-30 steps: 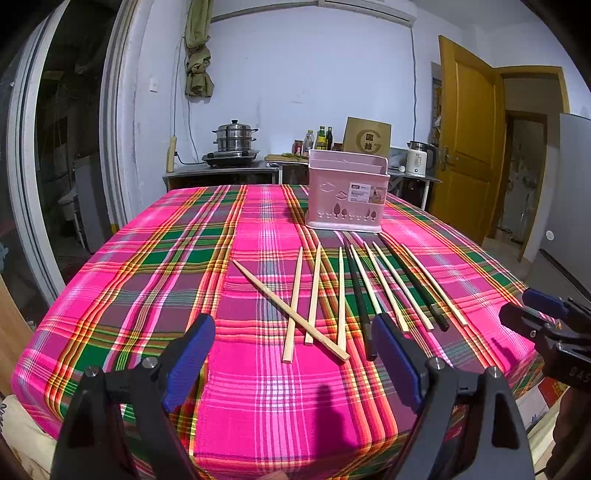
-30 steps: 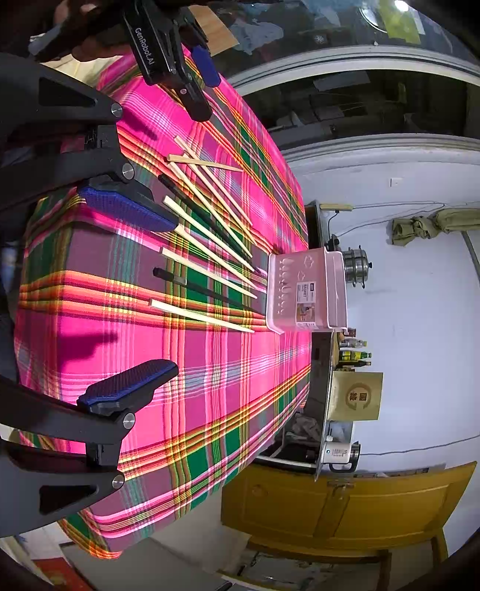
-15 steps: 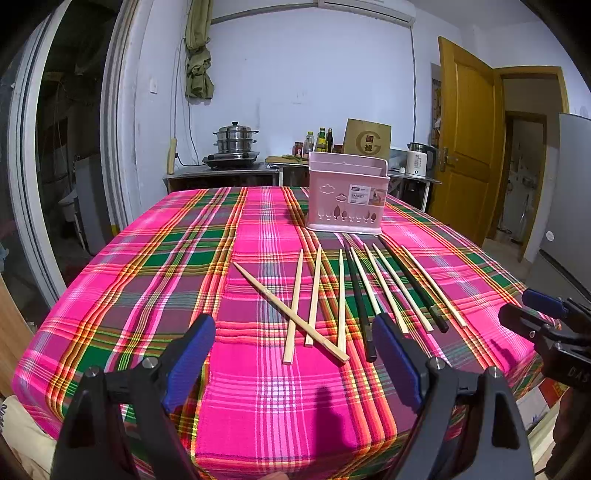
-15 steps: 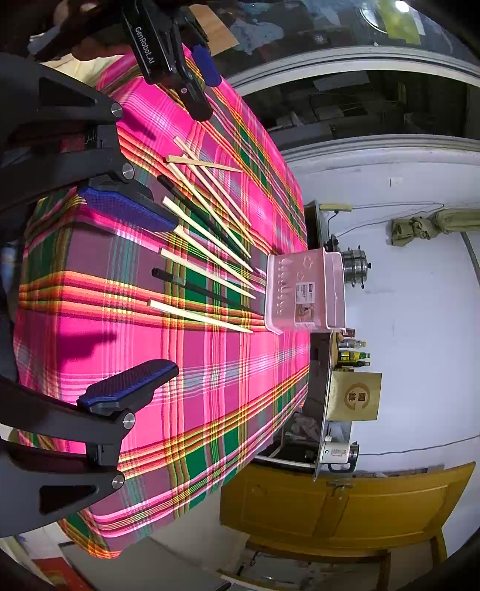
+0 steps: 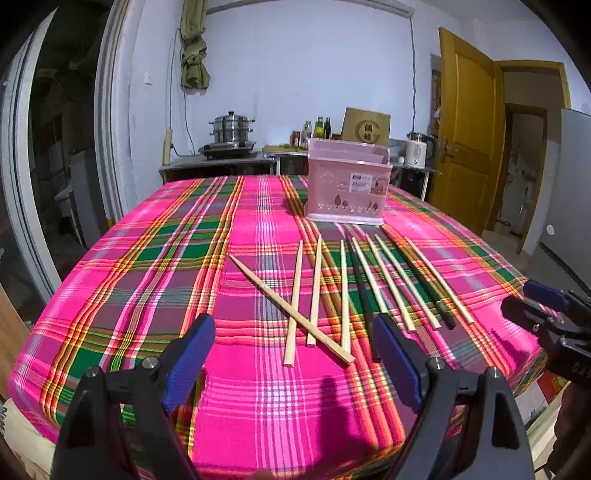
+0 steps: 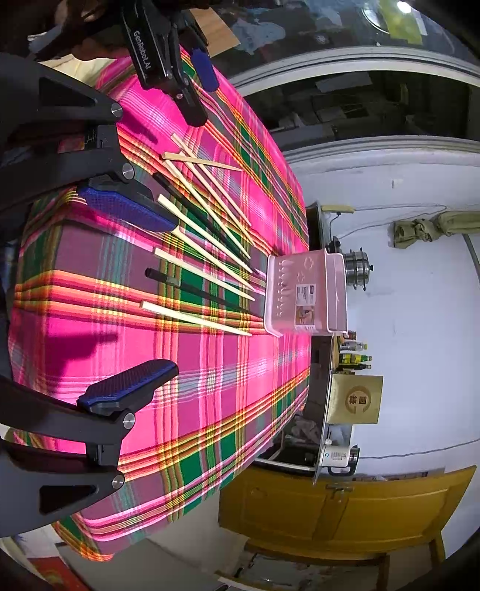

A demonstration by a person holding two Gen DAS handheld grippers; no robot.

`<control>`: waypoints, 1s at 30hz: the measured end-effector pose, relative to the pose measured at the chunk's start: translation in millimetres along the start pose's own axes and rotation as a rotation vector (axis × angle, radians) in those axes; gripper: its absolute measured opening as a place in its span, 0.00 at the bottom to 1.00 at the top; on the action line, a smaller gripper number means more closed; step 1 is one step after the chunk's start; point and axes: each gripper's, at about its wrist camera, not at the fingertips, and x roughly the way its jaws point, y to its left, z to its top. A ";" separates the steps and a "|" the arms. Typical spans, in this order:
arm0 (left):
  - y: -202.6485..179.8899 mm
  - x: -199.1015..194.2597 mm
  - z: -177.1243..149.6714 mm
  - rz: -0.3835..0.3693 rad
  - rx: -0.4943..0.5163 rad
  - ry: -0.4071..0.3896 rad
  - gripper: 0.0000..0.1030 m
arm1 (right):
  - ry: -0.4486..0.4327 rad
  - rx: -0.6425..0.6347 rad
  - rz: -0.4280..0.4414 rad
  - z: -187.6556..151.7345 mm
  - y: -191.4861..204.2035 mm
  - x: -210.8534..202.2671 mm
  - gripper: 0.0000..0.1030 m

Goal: Organize utensils
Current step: 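Lower the right gripper and grasp a wooden chopstick while the left gripper grasps another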

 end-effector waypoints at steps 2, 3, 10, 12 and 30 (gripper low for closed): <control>2.3 7.6 1.7 0.002 -0.004 0.016 0.86 | 0.001 -0.002 0.007 3.5 -0.3 4.0 0.70; 5.8 13.6 4.1 0.000 -0.012 0.029 0.86 | 0.001 -0.006 0.010 5.0 0.3 6.3 0.70; 27.1 44.8 19.6 0.041 -0.052 0.091 0.82 | 0.018 -0.026 0.023 21.3 -0.2 29.4 0.70; 34.7 54.9 25.6 0.051 -0.059 0.108 0.82 | 0.028 -0.021 0.029 27.7 -2.1 37.4 0.70; 60.9 136.5 50.4 0.057 -0.109 0.323 0.58 | 0.254 -0.026 0.109 84.3 -8.2 149.7 0.24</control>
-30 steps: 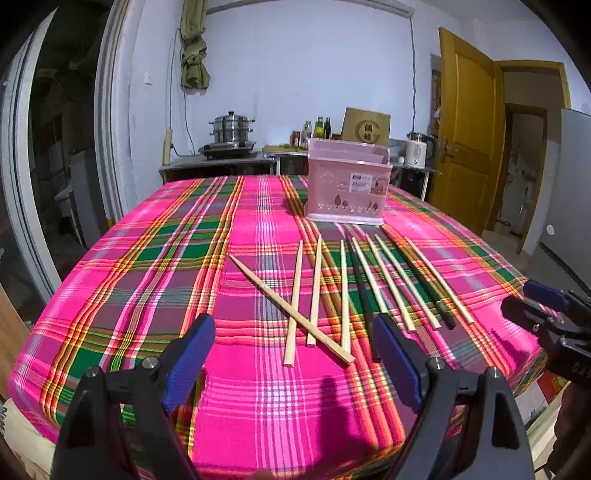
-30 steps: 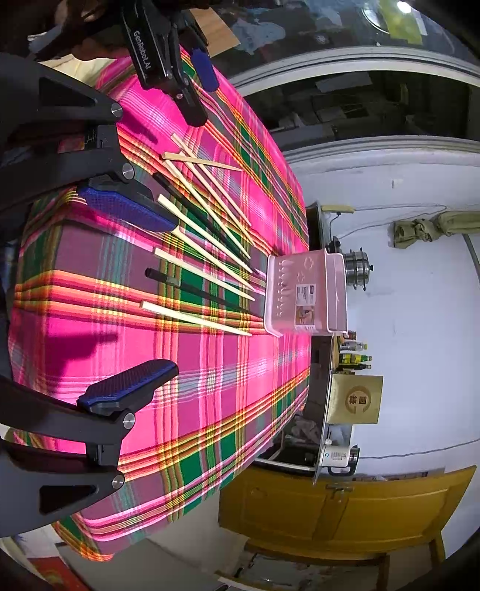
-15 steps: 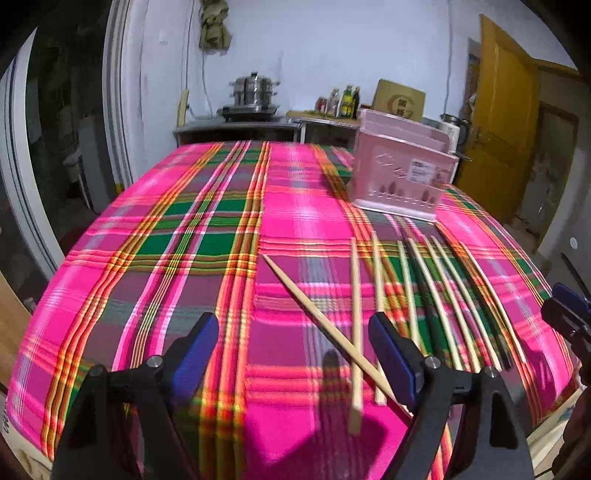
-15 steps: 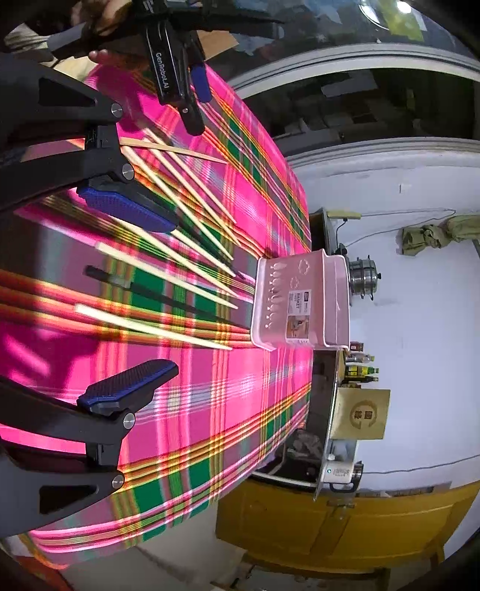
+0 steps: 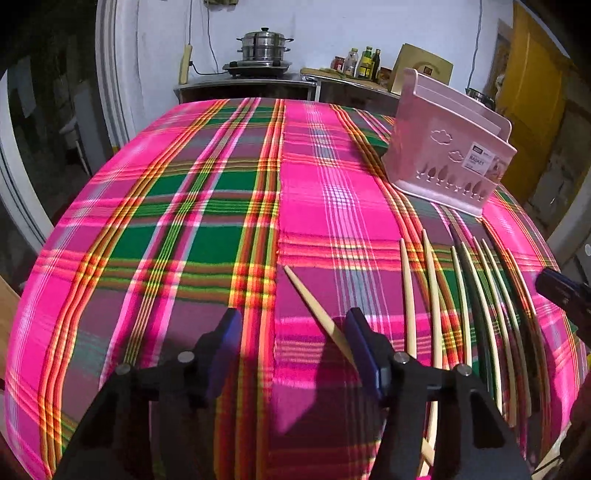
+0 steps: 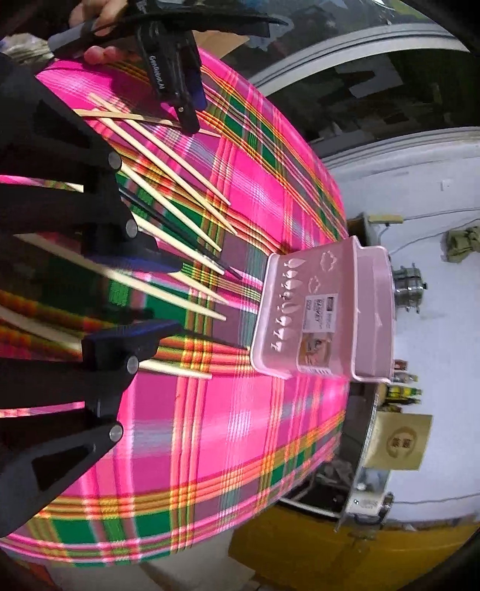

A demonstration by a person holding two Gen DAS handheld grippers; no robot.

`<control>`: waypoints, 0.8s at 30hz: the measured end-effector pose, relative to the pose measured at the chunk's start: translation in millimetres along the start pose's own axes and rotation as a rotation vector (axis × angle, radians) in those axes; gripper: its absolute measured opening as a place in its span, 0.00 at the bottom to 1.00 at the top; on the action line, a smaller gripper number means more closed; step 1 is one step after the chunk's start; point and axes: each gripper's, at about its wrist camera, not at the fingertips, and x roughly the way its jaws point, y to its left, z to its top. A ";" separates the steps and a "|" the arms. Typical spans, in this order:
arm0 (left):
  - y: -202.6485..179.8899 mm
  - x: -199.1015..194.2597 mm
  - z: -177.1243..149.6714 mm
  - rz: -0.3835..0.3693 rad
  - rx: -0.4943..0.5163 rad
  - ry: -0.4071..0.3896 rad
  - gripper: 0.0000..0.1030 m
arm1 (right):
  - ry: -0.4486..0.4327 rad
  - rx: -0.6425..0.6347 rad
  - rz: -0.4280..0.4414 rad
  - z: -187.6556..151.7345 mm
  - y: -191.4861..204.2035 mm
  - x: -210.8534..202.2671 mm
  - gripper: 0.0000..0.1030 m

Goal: Organize utensils
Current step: 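Lower the right gripper and grasp a wooden chopstick while the left gripper grasps another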

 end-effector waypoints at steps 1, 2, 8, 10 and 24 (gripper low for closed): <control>-0.6 0.5 0.8 0.003 0.001 0.001 0.57 | 0.019 0.003 0.000 2.0 -1.2 6.7 0.23; -0.2 1.3 2.4 0.009 0.002 0.004 0.55 | 0.032 0.004 0.003 3.9 -1.9 12.2 0.22; 1.6 4.4 9.1 0.022 0.007 0.009 0.48 | 0.085 0.007 0.000 13.4 -4.2 37.6 0.18; 2.6 5.0 10.5 0.020 0.001 0.010 0.47 | 0.097 0.011 -0.010 16.2 -6.3 43.6 0.18; -1.7 13.1 23.1 0.029 -0.010 0.041 0.28 | 0.156 0.008 -0.049 30.8 -7.2 69.0 0.16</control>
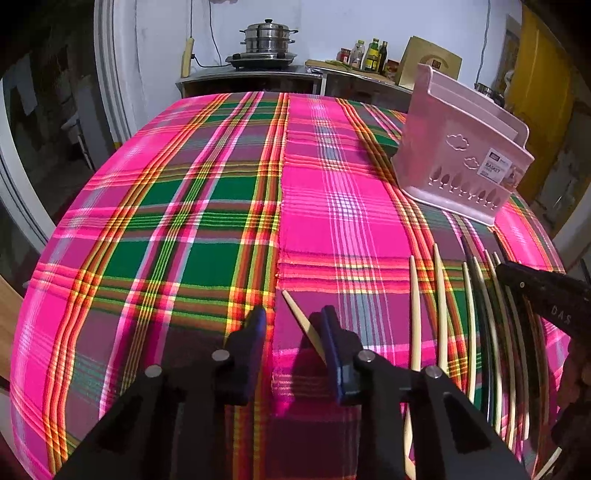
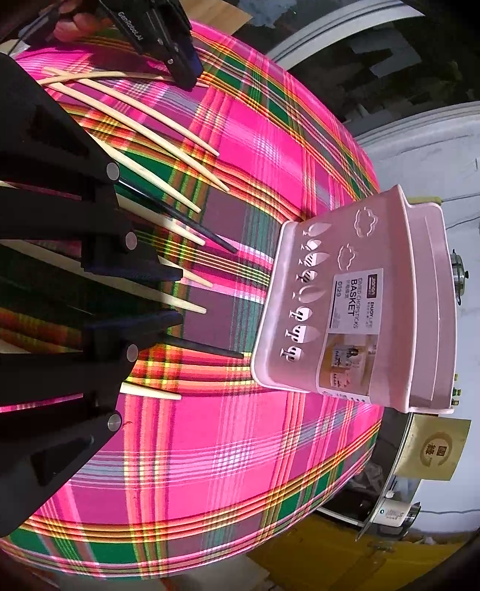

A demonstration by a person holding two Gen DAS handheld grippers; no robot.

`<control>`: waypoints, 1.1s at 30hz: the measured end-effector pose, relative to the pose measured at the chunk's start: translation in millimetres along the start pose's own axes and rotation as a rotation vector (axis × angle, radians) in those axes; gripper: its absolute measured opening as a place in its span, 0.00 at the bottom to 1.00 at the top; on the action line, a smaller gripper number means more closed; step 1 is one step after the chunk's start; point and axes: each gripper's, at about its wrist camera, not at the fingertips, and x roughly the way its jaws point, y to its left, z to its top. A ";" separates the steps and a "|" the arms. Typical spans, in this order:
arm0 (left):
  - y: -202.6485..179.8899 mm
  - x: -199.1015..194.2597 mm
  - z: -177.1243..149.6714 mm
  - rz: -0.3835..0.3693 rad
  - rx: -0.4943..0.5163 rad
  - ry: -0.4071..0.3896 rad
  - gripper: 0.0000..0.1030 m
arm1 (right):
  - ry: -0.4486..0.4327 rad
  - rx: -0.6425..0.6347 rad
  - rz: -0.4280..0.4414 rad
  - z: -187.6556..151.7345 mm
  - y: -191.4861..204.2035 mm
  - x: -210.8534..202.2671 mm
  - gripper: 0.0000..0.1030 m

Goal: Organize utensils
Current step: 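Lower the right gripper and grasp a wooden chopstick while the left gripper grasps another, then lift the held chopsticks upright and carry both grippers over the pink basket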

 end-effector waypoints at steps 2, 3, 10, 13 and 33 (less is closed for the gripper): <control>-1.2 0.5 0.3 0.007 0.005 0.003 0.25 | 0.003 -0.004 -0.008 1.1 1.4 0.7 0.12; -1.5 0.6 0.4 0.013 0.009 0.002 0.21 | 0.004 -0.006 -0.008 2.1 1.9 1.3 0.10; 6.4 1.2 4.7 -0.004 -0.013 0.017 0.09 | 0.002 0.010 0.016 5.6 1.7 0.2 0.07; 9.1 -0.6 8.2 -0.026 -0.020 0.019 0.06 | -0.013 0.016 0.025 8.8 1.8 -5.4 0.07; 3.5 -96.6 41.5 -0.179 0.046 -0.174 0.05 | -0.227 -0.007 0.098 28.0 9.9 -106.1 0.06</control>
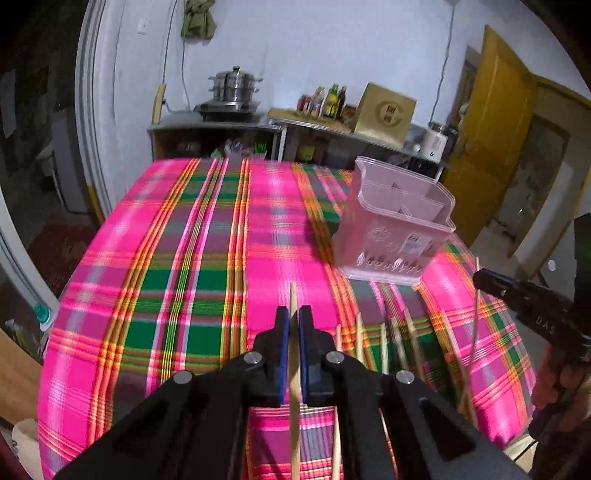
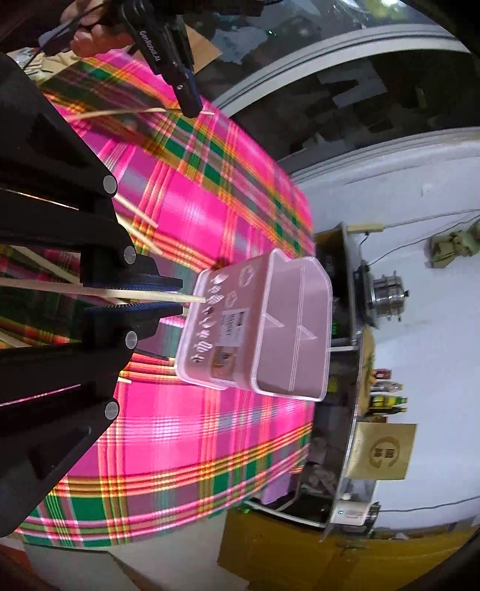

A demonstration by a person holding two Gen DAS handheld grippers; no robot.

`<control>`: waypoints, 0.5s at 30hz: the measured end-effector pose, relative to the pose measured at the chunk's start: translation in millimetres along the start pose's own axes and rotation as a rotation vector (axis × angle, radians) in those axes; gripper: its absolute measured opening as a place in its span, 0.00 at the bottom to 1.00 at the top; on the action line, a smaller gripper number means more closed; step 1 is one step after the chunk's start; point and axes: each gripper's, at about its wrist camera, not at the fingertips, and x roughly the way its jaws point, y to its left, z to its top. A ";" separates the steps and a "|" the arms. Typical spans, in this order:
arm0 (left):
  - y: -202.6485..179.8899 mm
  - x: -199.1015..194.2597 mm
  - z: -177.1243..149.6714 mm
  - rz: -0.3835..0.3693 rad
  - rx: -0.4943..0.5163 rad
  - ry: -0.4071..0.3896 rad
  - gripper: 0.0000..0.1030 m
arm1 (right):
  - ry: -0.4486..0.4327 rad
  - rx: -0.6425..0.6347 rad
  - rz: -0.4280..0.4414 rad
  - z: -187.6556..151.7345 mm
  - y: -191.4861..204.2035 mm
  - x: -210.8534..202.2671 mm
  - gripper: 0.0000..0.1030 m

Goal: Organize utensils
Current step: 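Lift the held chopsticks upright and carry both grippers over the pink basket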

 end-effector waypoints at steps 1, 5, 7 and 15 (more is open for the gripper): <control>-1.0 -4.1 2.5 -0.001 0.005 -0.010 0.05 | -0.011 -0.005 0.001 1.8 1.8 -4.8 0.06; -7.4 -20.7 12.3 -0.009 0.028 -0.043 0.05 | -0.046 -0.016 0.011 6.7 5.6 -20.6 0.05; -10.3 -27.1 16.2 -0.012 0.038 -0.054 0.05 | -0.063 -0.022 0.012 9.2 7.4 -28.0 0.05; -26.1 -38.6 36.9 -0.034 0.071 -0.089 0.05 | -0.106 -0.035 0.011 20.3 6.7 -46.5 0.05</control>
